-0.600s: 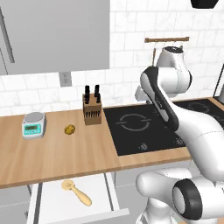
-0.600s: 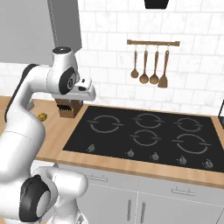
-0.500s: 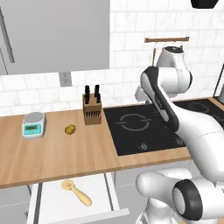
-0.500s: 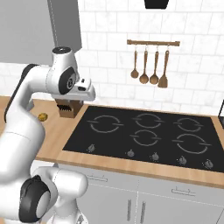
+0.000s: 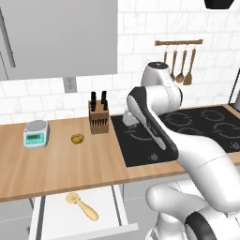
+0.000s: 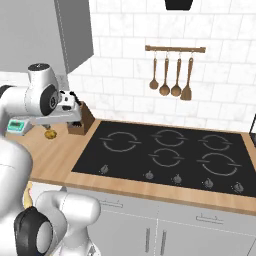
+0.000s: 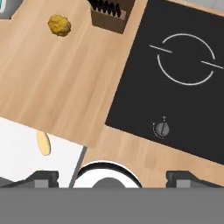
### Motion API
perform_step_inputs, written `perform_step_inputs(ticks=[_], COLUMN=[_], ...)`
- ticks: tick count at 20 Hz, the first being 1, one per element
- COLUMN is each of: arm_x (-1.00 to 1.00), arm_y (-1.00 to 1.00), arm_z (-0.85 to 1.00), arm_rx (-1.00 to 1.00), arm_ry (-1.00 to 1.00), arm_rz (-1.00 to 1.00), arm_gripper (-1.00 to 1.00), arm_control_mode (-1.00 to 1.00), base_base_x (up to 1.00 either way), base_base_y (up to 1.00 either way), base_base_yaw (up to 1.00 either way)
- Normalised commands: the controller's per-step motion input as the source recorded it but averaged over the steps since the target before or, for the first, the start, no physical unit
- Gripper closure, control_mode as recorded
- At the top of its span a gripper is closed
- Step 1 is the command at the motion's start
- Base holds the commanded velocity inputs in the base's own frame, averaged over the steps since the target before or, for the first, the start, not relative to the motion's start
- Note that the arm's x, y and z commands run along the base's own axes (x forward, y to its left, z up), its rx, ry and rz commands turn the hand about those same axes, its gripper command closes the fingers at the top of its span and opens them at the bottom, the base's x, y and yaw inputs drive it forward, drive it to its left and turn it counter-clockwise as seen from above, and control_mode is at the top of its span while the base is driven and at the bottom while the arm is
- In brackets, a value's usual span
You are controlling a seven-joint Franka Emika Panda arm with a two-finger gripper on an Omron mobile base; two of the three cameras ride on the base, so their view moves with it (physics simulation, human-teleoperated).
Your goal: Pick the pizza cutter from the drawer and place it on the counter.
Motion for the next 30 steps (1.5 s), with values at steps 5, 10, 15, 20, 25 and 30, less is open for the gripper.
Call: perform_step_inputs(ticks=[5,10,15,20,25,30], arm_x=[-0.17,-0.71,-0.86,-0.71,-0.21,0.0], arm_y=[1.0,1.0,0.79,0.48,0.37,0.27], arm_z=[-0.43,-0.5,-0.45,-0.49,-0.69,-0.77], arm_rx=[0.0,0.0,0.0,0.01,0.02,0.07], arm_ry=[0.1,0.07,0.02,0.0,0.08,0.11], arm_rz=[0.27,0.1,-0.01,-0.2,-0.1,-0.14], arm_gripper=[-1.0,-1.0,-1.0,-1.0,-1.0,-1.0], arm_control_mode=[-1.0,-1.0,-1.0,-1.0,-1.0,-1.0], base_base_x=[0.0,0.0,0.0,0.0,0.0,0.0], base_base_y=[0.0,0.0,0.0,0.0,0.0,0.0], base_base_yaw=[0.0,0.0,0.0,0.0,0.0,0.0])
